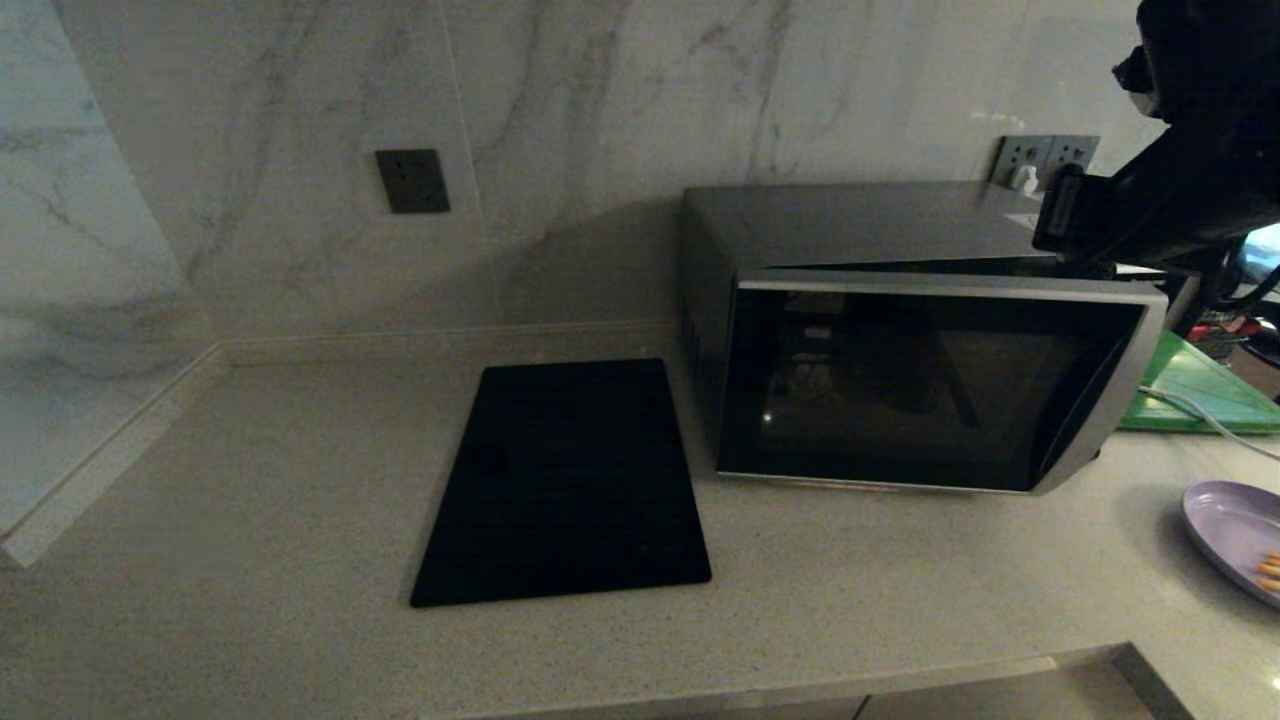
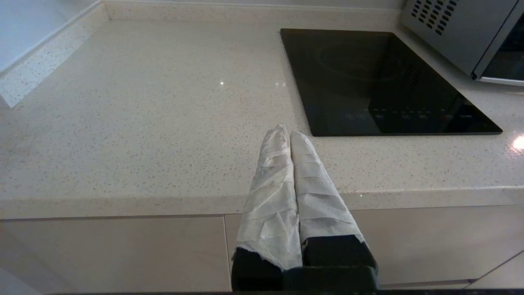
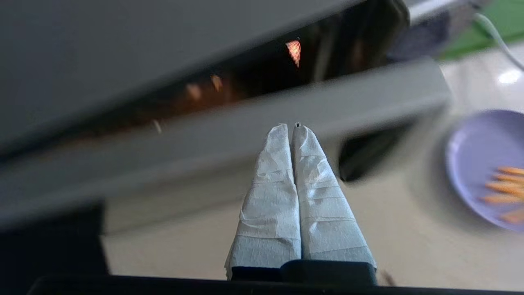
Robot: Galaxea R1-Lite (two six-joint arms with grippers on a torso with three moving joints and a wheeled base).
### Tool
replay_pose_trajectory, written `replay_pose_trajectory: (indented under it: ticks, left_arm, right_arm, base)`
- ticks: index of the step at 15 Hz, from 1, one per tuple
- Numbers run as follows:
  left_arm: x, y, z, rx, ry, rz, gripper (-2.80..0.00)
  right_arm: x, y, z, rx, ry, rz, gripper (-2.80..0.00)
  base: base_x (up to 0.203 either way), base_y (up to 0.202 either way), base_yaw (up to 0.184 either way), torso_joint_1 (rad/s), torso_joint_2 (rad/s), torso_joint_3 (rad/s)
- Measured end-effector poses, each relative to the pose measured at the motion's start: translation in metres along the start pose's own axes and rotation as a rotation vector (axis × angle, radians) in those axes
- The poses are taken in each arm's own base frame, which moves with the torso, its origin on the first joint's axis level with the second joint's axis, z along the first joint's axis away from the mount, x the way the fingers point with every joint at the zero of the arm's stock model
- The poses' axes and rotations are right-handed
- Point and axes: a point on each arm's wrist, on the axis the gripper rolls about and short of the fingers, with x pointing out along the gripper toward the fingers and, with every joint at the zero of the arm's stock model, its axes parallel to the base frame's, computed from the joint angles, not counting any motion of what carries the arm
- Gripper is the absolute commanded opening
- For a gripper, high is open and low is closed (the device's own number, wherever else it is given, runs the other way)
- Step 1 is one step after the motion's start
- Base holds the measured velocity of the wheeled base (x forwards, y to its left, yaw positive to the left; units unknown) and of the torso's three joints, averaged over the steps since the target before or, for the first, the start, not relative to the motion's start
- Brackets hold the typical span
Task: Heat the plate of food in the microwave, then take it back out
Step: Open the microwave oven
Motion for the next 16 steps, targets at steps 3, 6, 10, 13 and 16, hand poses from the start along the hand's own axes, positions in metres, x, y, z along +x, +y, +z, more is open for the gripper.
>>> replay_pose_trajectory:
  ticks: [3,6,10,13,16]
  left_arm:
    - [0.0,0.0,0.0,0.0,0.0,0.001,-2.8]
    - [0.0,0.0,0.0,0.0,0.0,0.001,-2.8]
    - [0.0,0.0,0.0,0.0,0.0,0.0,-2.8]
    - [0.0,0.0,0.0,0.0,0.0,0.0,-2.8]
    - [0.0,0.0,0.0,0.0,0.0,0.001,-2.8]
  right_arm:
    - [0.019,-0.004,0.01,0.055,-0.067,-0.011,-2.8]
    - [0.041,-0.018,0.018,0.094,-0.104,-0.056,-2.8]
    - [0.059,-0.028,0.019,0.112,-0.098,-0.078,-2.8]
    - [0.066,-0.032,0.018,0.114,-0.088,-0.089,-2.8]
    - [0.069,-0.034,0.018,0.114,-0.081,-0.098,-2.8]
  base:
    - [0.0,0.0,0.0,0.0,0.0,0.0]
    - [0.0,0.0,0.0,0.0,0.0,0.0]
    - [0.0,0.0,0.0,0.0,0.0,0.0]
    - [0.0,0.0,0.0,0.0,0.0,0.0]
    - [0.0,0.0,0.0,0.0,0.0,0.0]
